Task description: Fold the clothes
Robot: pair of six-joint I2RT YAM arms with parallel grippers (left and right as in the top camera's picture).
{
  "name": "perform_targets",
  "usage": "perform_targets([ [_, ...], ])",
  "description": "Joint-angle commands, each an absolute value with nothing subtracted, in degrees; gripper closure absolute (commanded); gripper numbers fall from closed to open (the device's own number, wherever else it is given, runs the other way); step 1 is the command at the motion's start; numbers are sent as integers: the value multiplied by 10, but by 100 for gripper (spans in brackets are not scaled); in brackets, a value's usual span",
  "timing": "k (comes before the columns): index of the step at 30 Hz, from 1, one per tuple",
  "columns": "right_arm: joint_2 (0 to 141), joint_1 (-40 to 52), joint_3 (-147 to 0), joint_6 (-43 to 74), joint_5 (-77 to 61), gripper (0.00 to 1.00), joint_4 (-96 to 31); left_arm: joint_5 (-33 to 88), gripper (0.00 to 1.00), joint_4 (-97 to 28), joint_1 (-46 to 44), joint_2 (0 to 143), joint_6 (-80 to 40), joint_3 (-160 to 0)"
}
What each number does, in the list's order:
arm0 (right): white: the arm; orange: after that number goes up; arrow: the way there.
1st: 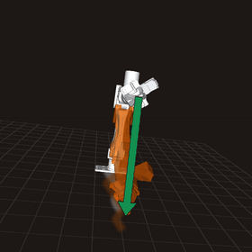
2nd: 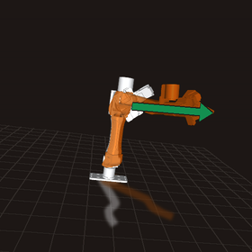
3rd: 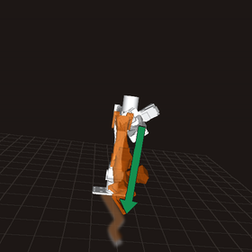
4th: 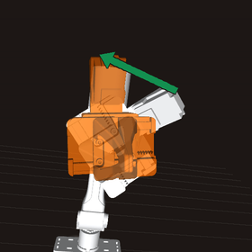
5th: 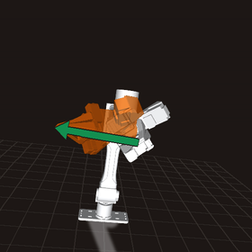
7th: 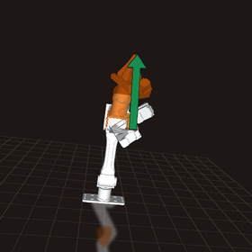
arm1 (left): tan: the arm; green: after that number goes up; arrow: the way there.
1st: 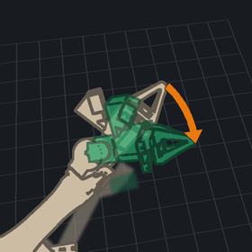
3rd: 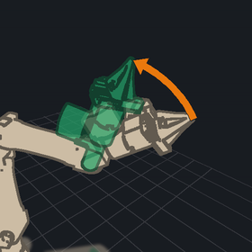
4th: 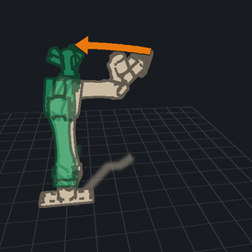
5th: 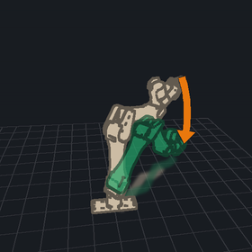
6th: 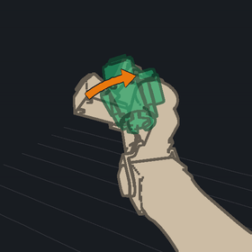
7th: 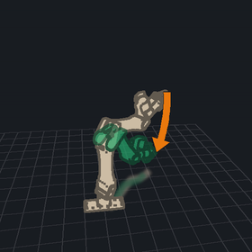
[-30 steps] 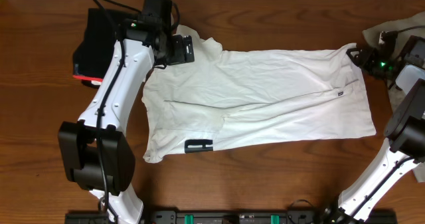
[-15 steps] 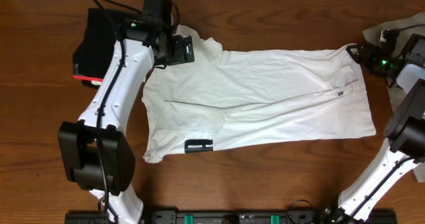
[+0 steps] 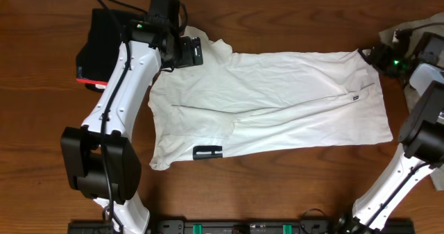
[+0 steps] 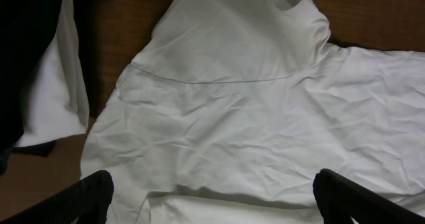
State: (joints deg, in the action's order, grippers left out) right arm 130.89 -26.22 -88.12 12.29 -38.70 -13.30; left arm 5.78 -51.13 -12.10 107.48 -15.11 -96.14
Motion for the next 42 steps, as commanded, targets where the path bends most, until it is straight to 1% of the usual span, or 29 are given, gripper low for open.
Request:
perform_targets([
  [1,1316,-252,-891,128,-332,41,-137,51,2,-514,-119,1075,-146,-967],
  [6,1316,-248,-891,146,-335,42,-135,51,2,-514,-119,1075,-146,-967],
  [8,1316,-248,-891,155,-345,45,-127,51,2,-514,-119,1075,-146,-967],
  [9,1316,-248,-891,155,-353,49,-122,51,2,-514,-119,1075,-146,-967],
  [12,1315,-249,-893,163,-366,64,-113,51,2,-514,-119,1075,-146,-967],
  [14,1313,-252,-893,175,-367,71,-109,51,2,-514,-119,1075,-146,-967],
  [15,1312,-253,-893,180,-367,72,-108,51,2,-514,-119,1075,-146,-967],
  [21,1311,-255,-895,182,-367,72,-103,51,2,-514,-119,1075,-146,-967],
  [25,1310,-256,-904,182,-372,75,-109,51,2,-514,-119,1075,-146,-967],
  [34,1308,-256,-965,156,-374,75,-185,51,2,-514,-119,1075,-146,-967],
  [40,1308,-255,-972,130,-326,75,-208,51,2,-514,-119,1075,-146,-967],
  [42,1308,-254,-972,116,-314,79,-216,51,2,-514,-119,1075,-146,-967],
])
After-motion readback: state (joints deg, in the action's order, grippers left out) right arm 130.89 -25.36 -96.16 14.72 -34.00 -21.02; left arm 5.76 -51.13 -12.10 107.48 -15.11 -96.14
